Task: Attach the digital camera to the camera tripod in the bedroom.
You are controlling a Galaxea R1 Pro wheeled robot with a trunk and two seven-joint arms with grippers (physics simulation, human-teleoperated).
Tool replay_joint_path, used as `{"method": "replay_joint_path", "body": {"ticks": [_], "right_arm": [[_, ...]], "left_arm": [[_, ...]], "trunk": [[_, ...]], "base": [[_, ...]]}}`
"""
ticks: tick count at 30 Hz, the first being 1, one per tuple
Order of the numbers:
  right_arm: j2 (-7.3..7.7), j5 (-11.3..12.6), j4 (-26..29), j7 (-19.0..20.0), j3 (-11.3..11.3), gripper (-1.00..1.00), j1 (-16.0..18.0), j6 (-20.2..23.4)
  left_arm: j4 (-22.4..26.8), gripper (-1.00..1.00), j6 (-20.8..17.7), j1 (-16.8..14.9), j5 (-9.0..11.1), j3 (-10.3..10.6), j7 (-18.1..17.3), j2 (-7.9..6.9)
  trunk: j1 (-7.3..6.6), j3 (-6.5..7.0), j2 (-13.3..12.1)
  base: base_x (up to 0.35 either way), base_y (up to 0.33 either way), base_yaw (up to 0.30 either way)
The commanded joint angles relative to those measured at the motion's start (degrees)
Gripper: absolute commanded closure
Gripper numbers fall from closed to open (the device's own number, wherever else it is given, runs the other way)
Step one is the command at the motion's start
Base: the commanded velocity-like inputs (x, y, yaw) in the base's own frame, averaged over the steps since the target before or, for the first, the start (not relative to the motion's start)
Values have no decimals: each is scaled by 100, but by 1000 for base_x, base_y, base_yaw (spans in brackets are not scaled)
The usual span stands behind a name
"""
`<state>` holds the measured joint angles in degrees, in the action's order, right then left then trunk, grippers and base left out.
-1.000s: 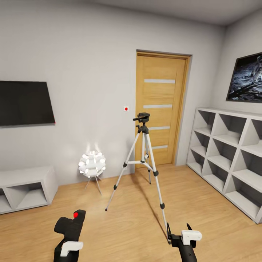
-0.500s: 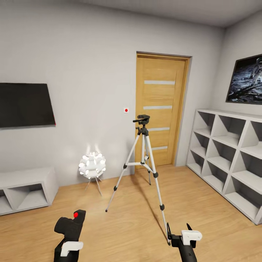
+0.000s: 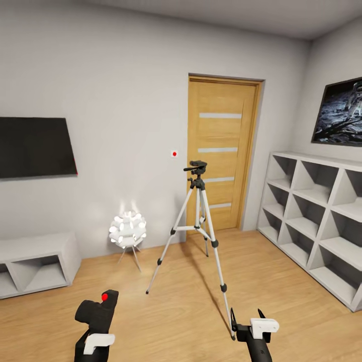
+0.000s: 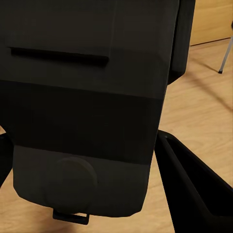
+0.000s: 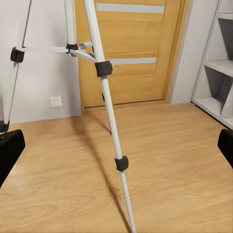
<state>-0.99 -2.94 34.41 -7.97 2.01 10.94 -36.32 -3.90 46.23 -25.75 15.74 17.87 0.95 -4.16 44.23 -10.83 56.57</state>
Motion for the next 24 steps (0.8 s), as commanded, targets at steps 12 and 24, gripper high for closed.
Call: {"method": "replay_joint_path", "body": {"ticks": [12,24], "right_arm": [[2,-31,-4,-56,18,-100,5,-10],[10,-31,-1,-56,10,-100,5,-15]], "left_arm": [[-17,100,27,-9,25,50,10,3],[-17,100,27,-9,25,50,10,3]], "trunk": [[-264,208,-477],[-527,424,-958]], "base": [[0,0,0],[0,0,0]]}}
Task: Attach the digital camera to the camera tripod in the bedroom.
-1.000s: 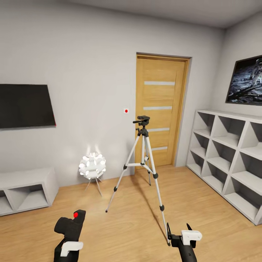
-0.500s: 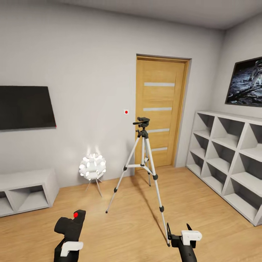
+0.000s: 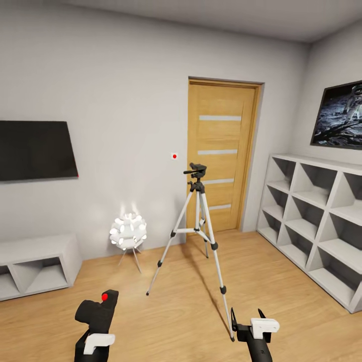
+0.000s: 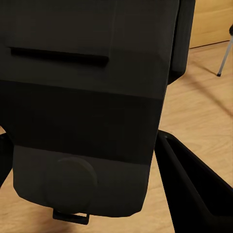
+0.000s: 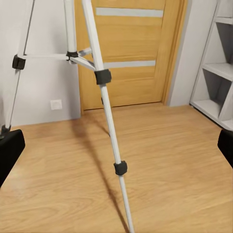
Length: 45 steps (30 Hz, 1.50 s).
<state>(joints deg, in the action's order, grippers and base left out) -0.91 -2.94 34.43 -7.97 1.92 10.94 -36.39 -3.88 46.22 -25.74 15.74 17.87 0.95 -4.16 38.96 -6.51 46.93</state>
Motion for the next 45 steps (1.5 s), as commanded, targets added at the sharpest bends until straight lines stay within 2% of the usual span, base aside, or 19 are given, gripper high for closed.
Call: {"method": "replay_joint_path", "body": {"ticks": [1,45], "right_arm": [[3,-31,-1,-56,19,-100,5,-8],[-5,-31,-6,-47,24,-100,5,3]], "left_arm": [[-19,100,27,-10,25,50,10,3],[-22,100,27,-10,25,50,10,3]], "trunk": [[-22,10,-35],[-988,799,-1799]], "base": [[0,0,0],[0,0,0]]}}
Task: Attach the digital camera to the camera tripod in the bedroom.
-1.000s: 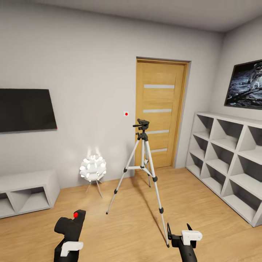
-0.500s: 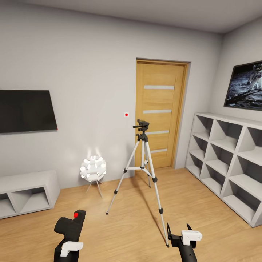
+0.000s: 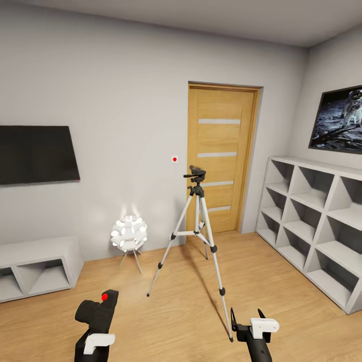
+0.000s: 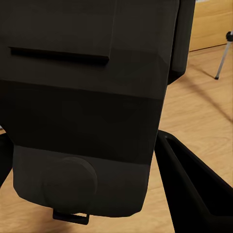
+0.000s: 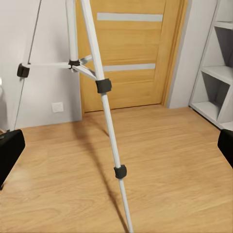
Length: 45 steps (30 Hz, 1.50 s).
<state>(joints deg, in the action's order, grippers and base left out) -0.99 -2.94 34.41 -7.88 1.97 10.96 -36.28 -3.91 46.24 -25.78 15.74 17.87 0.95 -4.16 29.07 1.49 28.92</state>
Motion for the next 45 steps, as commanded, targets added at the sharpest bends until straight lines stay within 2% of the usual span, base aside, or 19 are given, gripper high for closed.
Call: {"method": "replay_joint_path", "body": {"ticks": [1,15,43,45], "right_arm": [[4,-31,-3,-56,17,-100,2,-9],[3,-31,-5,-56,15,-100,2,2],[2,-31,-5,-56,20,-100,2,-2],[-64,-40,-13,-90,14,-100,2,-2]], "left_arm": [[-20,100,25,-6,26,50,10,4],[-20,100,25,-6,26,50,10,23],[-22,100,27,-6,26,50,8,29],[-24,100,-36,-6,26,50,3,95]], "trunk": [[-21,17,-39],[-328,268,-600],[-328,268,-600],[-328,268,-600]], "base": [[0,0,0],[0,0,0],[0,0,0],[0,0,0]]}}
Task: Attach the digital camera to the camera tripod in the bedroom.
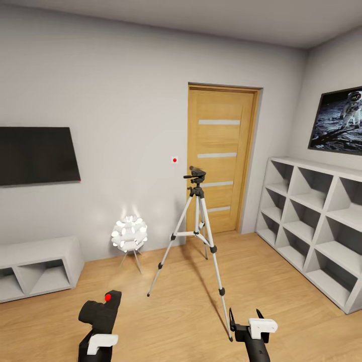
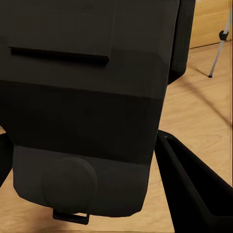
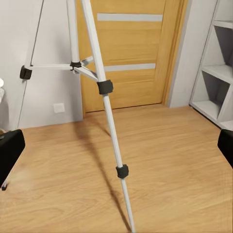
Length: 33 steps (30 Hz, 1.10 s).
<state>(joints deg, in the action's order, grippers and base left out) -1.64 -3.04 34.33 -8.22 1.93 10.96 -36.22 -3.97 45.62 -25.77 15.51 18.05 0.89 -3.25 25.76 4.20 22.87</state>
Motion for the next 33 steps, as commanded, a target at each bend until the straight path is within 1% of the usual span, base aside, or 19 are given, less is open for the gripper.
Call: {"method": "replay_joint_path", "body": {"ticks": [1,5,9,13,17,24,33], "right_arm": [[0,-30,-5,-56,18,-100,2,-8],[3,-30,-5,-56,15,-100,2,-8],[124,-24,-2,-57,29,-100,2,-14],[166,-22,1,-57,34,-100,2,-16],[179,-22,4,-57,35,-100,2,-16],[181,-22,4,-57,34,-100,2,-16],[181,-22,4,-57,31,-100,2,-16]], "left_arm": [[-20,100,26,-7,48,32,9,14],[-21,100,26,-7,48,32,8,7],[-24,100,26,-7,48,32,10,22],[-25,100,26,-7,48,32,13,25],[-25,100,26,-7,48,32,13,31],[-25,100,26,-7,48,32,16,35],[-24,100,26,-7,48,32,16,35]], "trunk": [[2,-2,5],[2,-2,5],[2,-2,5],[2,-2,5],[2,-2,5],[2,6,5],[2,33,5]], "base": [[0,0,0],[0,0,0],[0,0,0],[0,0,0],[0,0,-62],[0,-60,-228],[0,-262,-288]]}}
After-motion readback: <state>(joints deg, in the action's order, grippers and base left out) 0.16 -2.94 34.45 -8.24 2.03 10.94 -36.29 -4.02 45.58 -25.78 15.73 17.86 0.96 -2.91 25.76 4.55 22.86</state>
